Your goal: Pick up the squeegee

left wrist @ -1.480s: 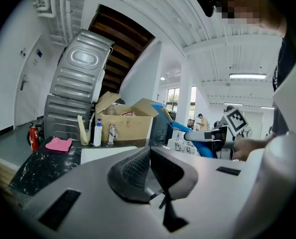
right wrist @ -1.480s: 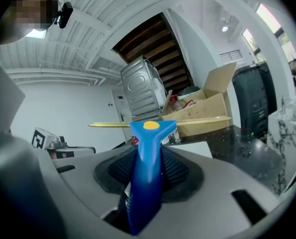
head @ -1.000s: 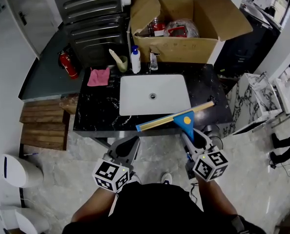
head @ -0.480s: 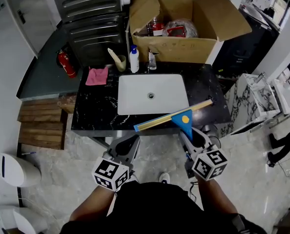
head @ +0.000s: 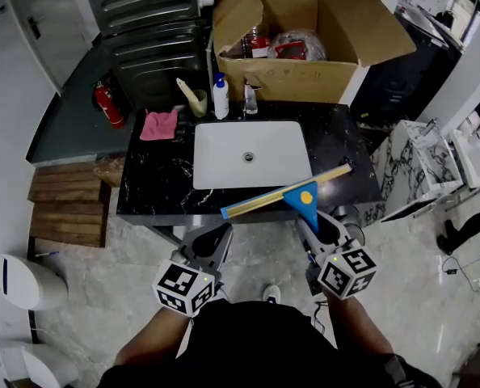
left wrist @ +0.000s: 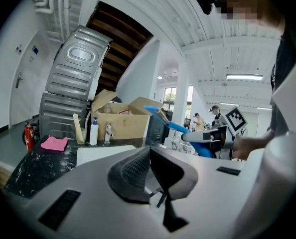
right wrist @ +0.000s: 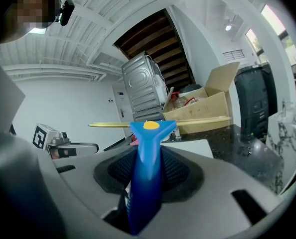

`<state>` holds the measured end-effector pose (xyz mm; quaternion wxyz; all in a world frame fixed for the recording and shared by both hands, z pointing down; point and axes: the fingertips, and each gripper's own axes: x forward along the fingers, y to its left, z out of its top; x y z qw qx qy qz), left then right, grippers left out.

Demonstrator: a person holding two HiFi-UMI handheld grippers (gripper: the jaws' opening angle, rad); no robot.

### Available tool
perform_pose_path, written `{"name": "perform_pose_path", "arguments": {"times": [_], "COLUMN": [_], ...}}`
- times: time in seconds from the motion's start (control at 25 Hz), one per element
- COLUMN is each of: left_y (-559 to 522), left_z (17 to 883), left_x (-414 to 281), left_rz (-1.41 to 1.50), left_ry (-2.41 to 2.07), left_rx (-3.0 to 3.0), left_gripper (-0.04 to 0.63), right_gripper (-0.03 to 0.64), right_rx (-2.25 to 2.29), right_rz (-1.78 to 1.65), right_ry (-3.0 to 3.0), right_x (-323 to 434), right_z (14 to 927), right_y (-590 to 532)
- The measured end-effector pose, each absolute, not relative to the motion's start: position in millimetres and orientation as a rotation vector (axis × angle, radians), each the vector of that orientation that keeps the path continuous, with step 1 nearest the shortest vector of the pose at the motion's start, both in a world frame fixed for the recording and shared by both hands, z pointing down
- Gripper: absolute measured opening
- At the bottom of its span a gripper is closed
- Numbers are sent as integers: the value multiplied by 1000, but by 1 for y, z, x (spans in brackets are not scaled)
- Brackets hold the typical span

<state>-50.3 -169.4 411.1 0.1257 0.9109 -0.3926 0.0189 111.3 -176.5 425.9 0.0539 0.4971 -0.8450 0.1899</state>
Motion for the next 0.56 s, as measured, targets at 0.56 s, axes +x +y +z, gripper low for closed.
{"name": "perform_pose_path", "arguments": {"times": [0.56], "left_y": [-171], "left_z": [410], "left_x": [-50], "left_rz": [55], "left_ry": [-1141], "left_rx": [2660], "left_gripper": [17], "right_gripper": [140], "right_rx": [1530], "right_rz": [579], "right_ry": [-2566], "right_x": [115], "right_z": [426], "right_y": [-177]}}
